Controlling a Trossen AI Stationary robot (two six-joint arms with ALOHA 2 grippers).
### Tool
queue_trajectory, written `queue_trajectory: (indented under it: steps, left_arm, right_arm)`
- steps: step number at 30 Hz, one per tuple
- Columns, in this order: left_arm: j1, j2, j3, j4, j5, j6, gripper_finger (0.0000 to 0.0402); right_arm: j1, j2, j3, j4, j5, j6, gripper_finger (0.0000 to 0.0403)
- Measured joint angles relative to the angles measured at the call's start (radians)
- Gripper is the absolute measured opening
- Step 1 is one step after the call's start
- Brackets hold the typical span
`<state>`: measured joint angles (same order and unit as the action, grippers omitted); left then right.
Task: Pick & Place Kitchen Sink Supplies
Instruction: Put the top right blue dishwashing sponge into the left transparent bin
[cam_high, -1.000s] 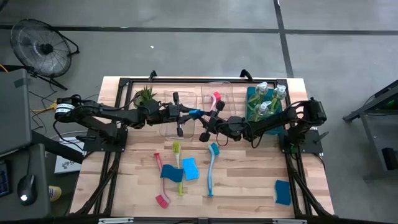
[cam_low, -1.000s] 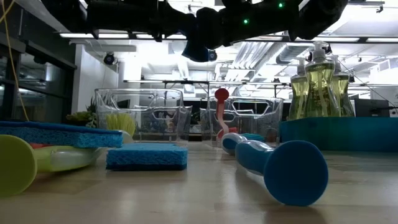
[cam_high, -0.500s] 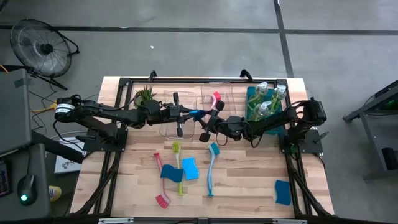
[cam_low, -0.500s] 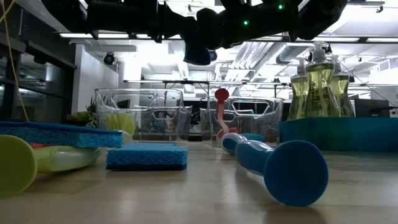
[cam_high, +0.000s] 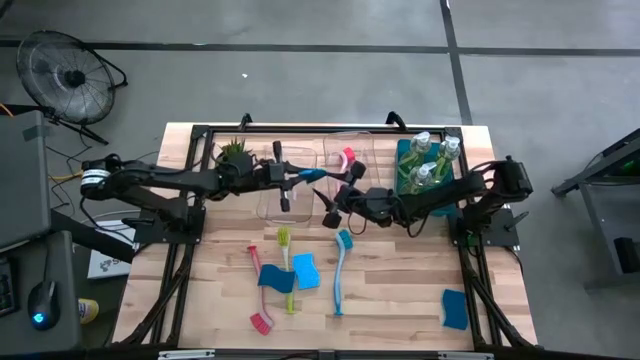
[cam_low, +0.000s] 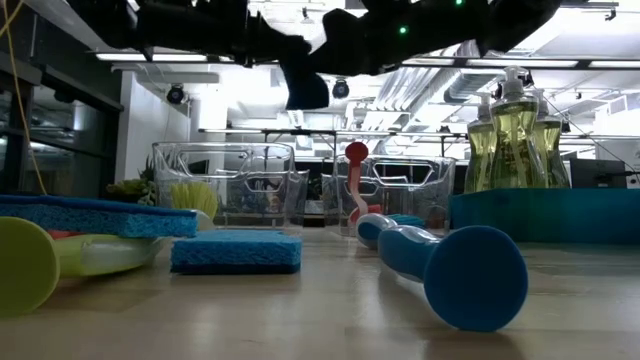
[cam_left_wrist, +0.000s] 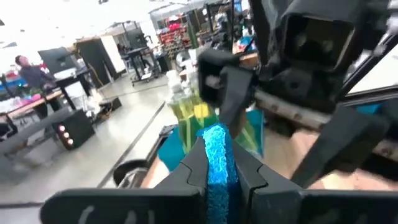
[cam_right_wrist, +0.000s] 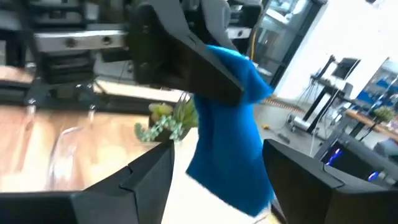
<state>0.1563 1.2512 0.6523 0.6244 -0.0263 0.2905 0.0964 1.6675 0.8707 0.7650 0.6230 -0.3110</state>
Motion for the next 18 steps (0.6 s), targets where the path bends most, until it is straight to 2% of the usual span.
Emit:
queue_trajectory:
  steps: [9,18]
  left_arm:
    - [0.066,-0.038,0.000,-0.262,0.043,0.122,0.0025]
    - [0.102,-0.038,0.000,-0.464,0.043,0.265,0.0033]
  right_arm:
    - [0.038,-0.074,0.000,-0.249,-0.001,0.142,0.0232]
    - [0.051,-0.075,0.000,-0.275,0.002,0.164,0.0232]
